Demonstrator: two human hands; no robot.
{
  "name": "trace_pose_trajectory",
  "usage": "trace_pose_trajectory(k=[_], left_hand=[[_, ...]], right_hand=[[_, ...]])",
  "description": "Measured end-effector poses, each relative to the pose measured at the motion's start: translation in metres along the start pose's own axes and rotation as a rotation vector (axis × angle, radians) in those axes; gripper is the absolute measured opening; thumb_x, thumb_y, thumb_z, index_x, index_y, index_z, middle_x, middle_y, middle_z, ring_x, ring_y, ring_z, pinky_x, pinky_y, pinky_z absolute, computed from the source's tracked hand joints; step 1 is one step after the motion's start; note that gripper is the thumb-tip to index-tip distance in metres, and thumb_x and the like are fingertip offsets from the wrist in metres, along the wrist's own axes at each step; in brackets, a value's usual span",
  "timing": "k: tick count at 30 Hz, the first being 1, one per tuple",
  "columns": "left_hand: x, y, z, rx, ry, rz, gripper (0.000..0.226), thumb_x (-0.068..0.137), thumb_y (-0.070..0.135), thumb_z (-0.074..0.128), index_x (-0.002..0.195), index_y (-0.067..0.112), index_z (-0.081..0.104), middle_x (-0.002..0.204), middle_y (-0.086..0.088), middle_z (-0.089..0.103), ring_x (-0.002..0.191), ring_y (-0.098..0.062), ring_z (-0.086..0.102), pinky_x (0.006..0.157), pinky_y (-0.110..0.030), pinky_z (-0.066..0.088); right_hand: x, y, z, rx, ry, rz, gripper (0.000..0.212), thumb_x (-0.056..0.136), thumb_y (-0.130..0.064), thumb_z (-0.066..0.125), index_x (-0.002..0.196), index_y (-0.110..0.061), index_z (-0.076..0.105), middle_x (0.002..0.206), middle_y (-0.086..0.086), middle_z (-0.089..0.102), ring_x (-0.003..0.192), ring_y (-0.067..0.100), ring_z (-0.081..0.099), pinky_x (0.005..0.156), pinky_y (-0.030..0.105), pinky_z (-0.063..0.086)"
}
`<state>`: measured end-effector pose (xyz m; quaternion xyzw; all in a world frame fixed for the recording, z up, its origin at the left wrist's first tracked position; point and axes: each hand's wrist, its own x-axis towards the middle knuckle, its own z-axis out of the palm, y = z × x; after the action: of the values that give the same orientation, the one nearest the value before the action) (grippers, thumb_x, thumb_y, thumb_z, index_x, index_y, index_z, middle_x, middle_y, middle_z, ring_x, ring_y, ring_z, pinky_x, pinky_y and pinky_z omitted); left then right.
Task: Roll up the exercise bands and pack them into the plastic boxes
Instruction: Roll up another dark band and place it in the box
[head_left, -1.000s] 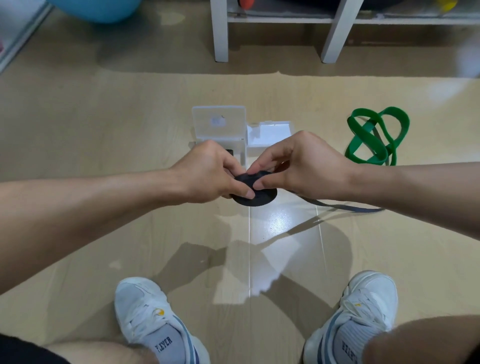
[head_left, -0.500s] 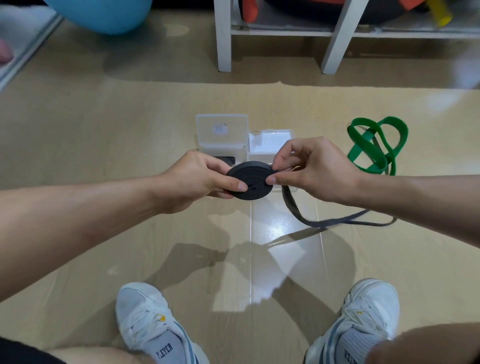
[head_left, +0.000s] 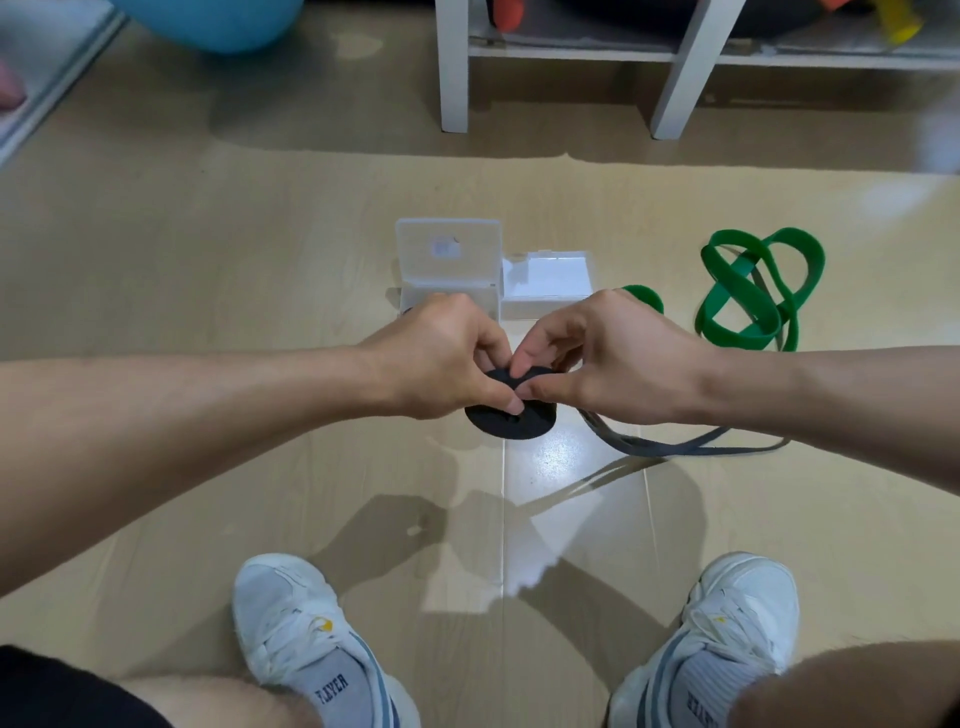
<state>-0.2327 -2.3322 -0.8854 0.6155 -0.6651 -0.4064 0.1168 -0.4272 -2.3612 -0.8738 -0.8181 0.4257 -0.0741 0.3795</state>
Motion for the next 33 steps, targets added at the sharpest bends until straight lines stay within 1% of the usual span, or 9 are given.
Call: trace_pose_trajectory(k=[6,11,13,16,19,22,25,30,33], left_hand=[[0.001,-0.01,-0.006,-0.212,0.052,-0.015,0.017,0.075,0.015,0.09,0.078,0.011,0.074,0.067,-0.002,0.073,0.063,-0.016,0.068,0.073,-0.046,0.062],[-0.003,-0.016,-0.006,-0.354,0.094,-0.062,0.016,0.081,0.011,0.085,0.081,0.01,0.069,0.073,-0.007,0.071,0.07,-0.02,0.071,0.079,-0.049,0.064],[-0.004,-0.018,-0.005,-0.364,0.077,-0.07,0.016,0.082,0.013,0.084,0.082,0.01,0.068,0.071,-0.003,0.07,0.068,-0.016,0.071,0.08,-0.049,0.064],[-0.004,-0.017,-0.003,-0.28,0.014,-0.059,0.018,0.083,0.018,0.083,0.087,0.012,0.066,0.057,0.018,0.06,0.058,-0.005,0.062,0.078,-0.045,0.064],[-0.003,-0.009,-0.003,-0.104,-0.022,0.006,0.025,0.075,0.035,0.088,0.09,0.028,0.069,0.073,0.015,0.07,0.063,-0.003,0.065,0.072,-0.038,0.06],[-0.002,-0.002,-0.002,-0.001,-0.036,0.048,0.018,0.075,0.034,0.088,0.082,0.032,0.072,0.063,0.022,0.067,0.06,-0.001,0.062,0.062,-0.024,0.047],[0.0,-0.004,-0.003,-0.165,-0.032,0.007,0.016,0.076,0.018,0.089,0.082,0.018,0.075,0.076,0.004,0.078,0.07,-0.015,0.073,0.072,-0.033,0.058],[-0.001,-0.006,-0.006,-0.331,0.0,-0.029,0.016,0.076,0.009,0.088,0.081,0.008,0.073,0.081,-0.013,0.078,0.068,-0.015,0.069,0.075,-0.033,0.056],[-0.004,-0.01,-0.007,-0.412,0.028,-0.057,0.016,0.079,0.008,0.085,0.08,0.009,0.069,0.087,-0.02,0.077,0.073,-0.02,0.07,0.078,-0.038,0.059]], right_hand=[[0.002,0.009,-0.005,0.162,0.097,0.045,0.02,0.075,-0.03,0.089,0.084,-0.027,0.071,0.082,-0.01,0.078,0.076,0.011,0.072,0.083,0.042,0.059],[0.002,0.016,-0.006,0.204,0.116,0.092,0.027,0.073,-0.025,0.091,0.082,-0.025,0.066,0.079,-0.002,0.077,0.071,0.014,0.069,0.082,0.045,0.058],[0.002,0.016,-0.005,0.219,0.122,0.104,0.025,0.074,-0.023,0.091,0.083,-0.025,0.067,0.079,-0.003,0.077,0.074,0.018,0.071,0.083,0.043,0.059],[0.001,0.014,-0.003,0.2,0.105,0.103,0.022,0.075,-0.022,0.09,0.084,-0.026,0.07,0.079,-0.006,0.077,0.075,0.016,0.072,0.082,0.041,0.059],[-0.001,0.008,0.0,0.115,0.077,0.049,0.018,0.077,-0.024,0.087,0.086,-0.03,0.073,0.077,-0.017,0.076,0.073,0.006,0.07,0.08,0.033,0.058],[-0.002,0.002,0.002,0.085,0.072,-0.005,0.017,0.077,-0.026,0.087,0.089,-0.032,0.077,0.077,-0.02,0.075,0.075,0.0,0.069,0.078,0.025,0.058],[-0.003,0.004,0.003,0.153,0.113,-0.018,0.015,0.079,-0.023,0.087,0.091,-0.028,0.08,0.079,-0.015,0.077,0.076,0.0,0.071,0.078,0.02,0.057],[-0.003,0.009,0.003,0.322,0.179,-0.012,0.018,0.077,-0.018,0.088,0.088,-0.026,0.077,0.081,-0.01,0.079,0.071,0.003,0.071,0.069,0.015,0.055],[-0.001,0.015,0.003,0.364,0.243,0.017,0.02,0.073,-0.017,0.09,0.083,-0.019,0.073,0.083,0.001,0.079,0.074,0.013,0.073,0.073,0.025,0.06]])
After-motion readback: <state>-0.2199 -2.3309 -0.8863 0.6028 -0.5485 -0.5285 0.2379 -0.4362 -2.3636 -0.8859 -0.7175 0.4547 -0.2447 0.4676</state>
